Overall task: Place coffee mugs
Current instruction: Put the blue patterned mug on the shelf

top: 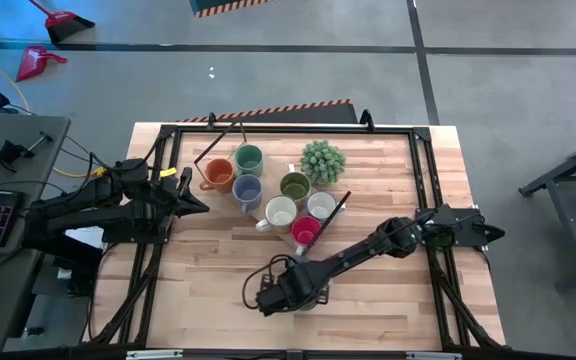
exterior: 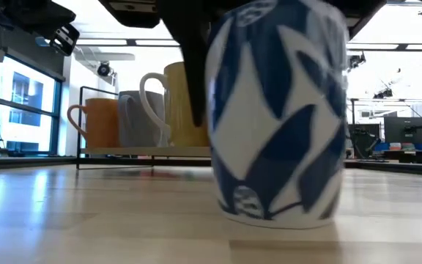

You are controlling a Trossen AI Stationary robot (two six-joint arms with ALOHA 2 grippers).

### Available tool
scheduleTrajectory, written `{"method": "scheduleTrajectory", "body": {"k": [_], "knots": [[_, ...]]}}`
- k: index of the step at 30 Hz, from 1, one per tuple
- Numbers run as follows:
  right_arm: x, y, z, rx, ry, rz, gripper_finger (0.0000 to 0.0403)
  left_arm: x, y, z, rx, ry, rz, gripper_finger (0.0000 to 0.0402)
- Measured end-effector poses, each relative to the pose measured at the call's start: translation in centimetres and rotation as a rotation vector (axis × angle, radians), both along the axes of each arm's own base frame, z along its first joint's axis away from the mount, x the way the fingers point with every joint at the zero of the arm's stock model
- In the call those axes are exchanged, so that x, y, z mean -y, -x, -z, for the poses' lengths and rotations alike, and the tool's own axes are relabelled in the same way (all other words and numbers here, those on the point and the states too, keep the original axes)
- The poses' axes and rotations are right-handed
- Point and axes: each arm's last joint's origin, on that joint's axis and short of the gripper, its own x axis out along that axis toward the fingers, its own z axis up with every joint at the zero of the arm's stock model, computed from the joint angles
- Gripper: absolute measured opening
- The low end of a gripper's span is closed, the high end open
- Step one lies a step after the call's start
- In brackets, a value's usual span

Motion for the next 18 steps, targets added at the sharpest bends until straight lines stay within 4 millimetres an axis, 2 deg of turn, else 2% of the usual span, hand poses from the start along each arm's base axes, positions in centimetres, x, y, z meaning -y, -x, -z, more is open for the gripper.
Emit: {"method": "scheduleTrajectory", "body": {"k": [9, 18], "knots": [[-0.1, -0.3, -0.2, 0.047, 0.009, -0.02, 0.007, 0.0, 0.0, 0.0, 0.0, 0.0, 0.0, 0.0], [0.2, 0.6, -3.7, 0.135, 0.066, -0.048, 0.0076, 0.0, 0.0, 0.2, -0.021, 0.006, 0.0, 0.0]]}}
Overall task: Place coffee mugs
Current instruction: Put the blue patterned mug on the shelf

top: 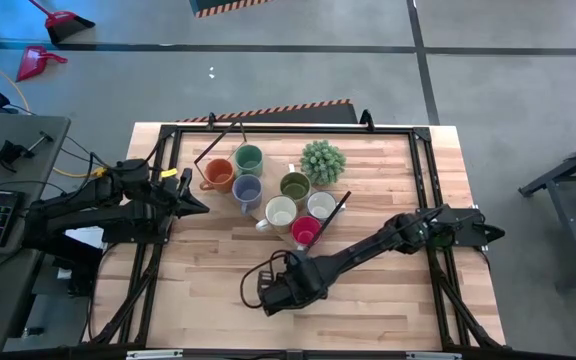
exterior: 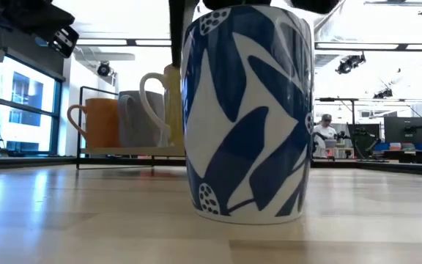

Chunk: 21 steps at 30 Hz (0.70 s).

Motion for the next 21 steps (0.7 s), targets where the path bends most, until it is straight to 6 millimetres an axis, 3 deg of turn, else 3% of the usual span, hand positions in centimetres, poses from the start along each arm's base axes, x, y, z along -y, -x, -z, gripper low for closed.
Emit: {"method": "scheduleTrajectory", "body": {"k": [7, 16, 21], "knots": [[-0.7, 1.0, -1.9, 0.03, -0.014, -0.058, 0.0076, 0.0, 0.0, 0.0, -0.005, 0.001, 0.0, 0.0], [-1.9, 3.2, -6.0, 0.1, -0.038, -0.366, 0.0076, 0.0, 0.0, 0.0, -0.004, 0.001, 0.0, 0.0], [-1.8, 3.5, -6.9, 0.126, 0.013, -0.534, 0.0076, 0.0, 0.0, 0.0, 0.001, 0.0, 0.0, 0.0]]}}
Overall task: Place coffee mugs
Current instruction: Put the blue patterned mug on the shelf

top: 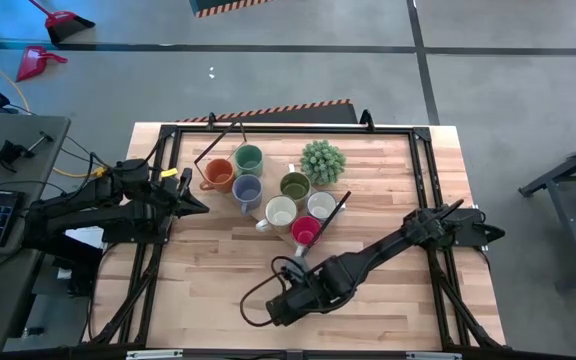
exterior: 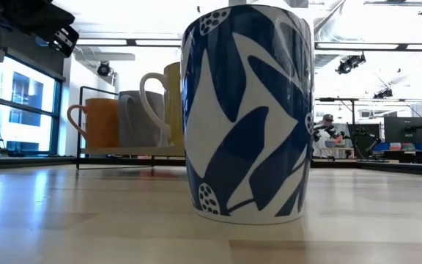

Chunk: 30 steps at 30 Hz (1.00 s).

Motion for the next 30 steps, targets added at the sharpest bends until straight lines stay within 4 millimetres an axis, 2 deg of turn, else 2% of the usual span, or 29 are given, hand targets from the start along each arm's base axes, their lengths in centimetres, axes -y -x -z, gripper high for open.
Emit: {"method": "scheduleTrajectory", "body": {"k": [4, 10, 13, 17, 21, 25, 30], "knots": [[0.1, 0.0, 0.0, 0.012, 0.051, -0.219, 0.0076, 0.0, 0.0, 0.0, 0.0, 0.001, 0.0, 0.0], [0.7, -0.3, 0.1, 0.017, 0.086, -0.438, 0.0076, 0.0, 0.0, 0.0, 0.0, 0.002, 0.0, 0.0], [1.4, -0.1, 0.3, -0.039, 0.058, -0.543, 0.0076, 0.0, 0.0, 0.0, -0.003, 0.026, -0.006, 0.0], [2.4, 0.3, 0.6, -0.121, 0.047, -0.604, 0.0088, 0.0, 0.0, -0.1, 0.002, 0.047, -0.025, 0.0], [2.7, 0.3, 0.6, -0.119, 0.069, -0.658, 0.0116, -0.2, -0.1, -0.1, 0.0, 0.038, -0.065, 0.0], [2.7, 0.1, 0.8, -0.097, 0.133, -0.689, 0.0139, -0.2, -0.1, -0.1, 0.0, 0.034, -0.078, 0.0], [2.0, -0.4, 1.8, -0.085, 0.189, -0.708, 0.0145, -0.2, -0.1, -0.1, 0.0, 0.034, -0.078, 0.0]]}}
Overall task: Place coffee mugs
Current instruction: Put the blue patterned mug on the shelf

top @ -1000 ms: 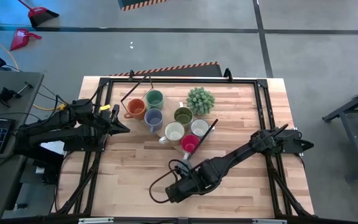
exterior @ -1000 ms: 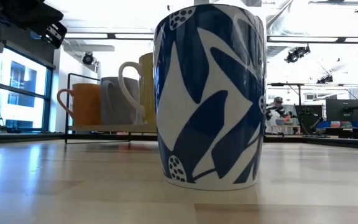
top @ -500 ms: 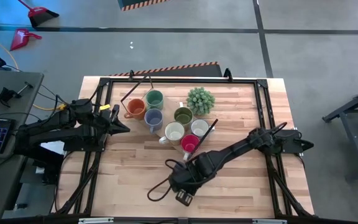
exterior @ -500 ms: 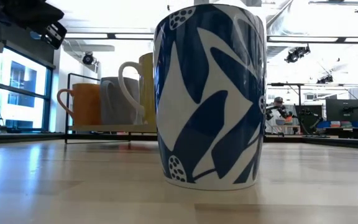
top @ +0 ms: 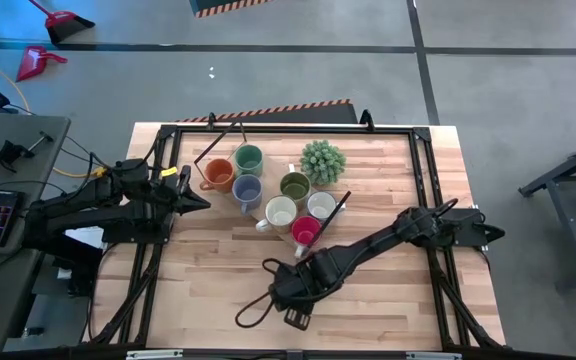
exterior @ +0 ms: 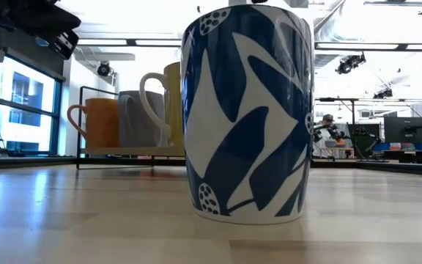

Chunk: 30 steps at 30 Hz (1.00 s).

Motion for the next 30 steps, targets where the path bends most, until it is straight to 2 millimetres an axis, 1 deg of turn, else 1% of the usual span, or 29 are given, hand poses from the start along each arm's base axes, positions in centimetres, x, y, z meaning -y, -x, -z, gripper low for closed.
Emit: {"method": "scheduleTrajectory", "body": {"k": [7, 11, 17, 24, 30], "knots": [[-1.1, 0.1, 0.9, -0.016, 0.004, -0.073, 0.0145, 0.0, 0.0, -0.1, 0.007, -0.001, 0.0, 0.0], [-1.6, 0.0, 1.3, -0.002, 0.013, -0.08, 0.0145, 0.0, 0.0, -0.1, 0.01, -0.001, 0.0, 0.0], [-1.7, -0.4, 1.3, 0.051, 0.047, -0.073, 0.0145, 0.0, -0.1, -0.3, 0.026, 0.01, 0.002, 0.0], [-1.7, -0.4, 1.3, 0.06, 0.053, -0.071, 0.0145, 0.0, -0.1, -0.7, 0.074, -0.001, 0.004, 0.0], [-1.7, -0.4, 1.3, 0.06, 0.053, -0.071, 0.0145, 0.0, -0.1, -0.7, 0.071, -0.001, 0.004, 0.0]]}}
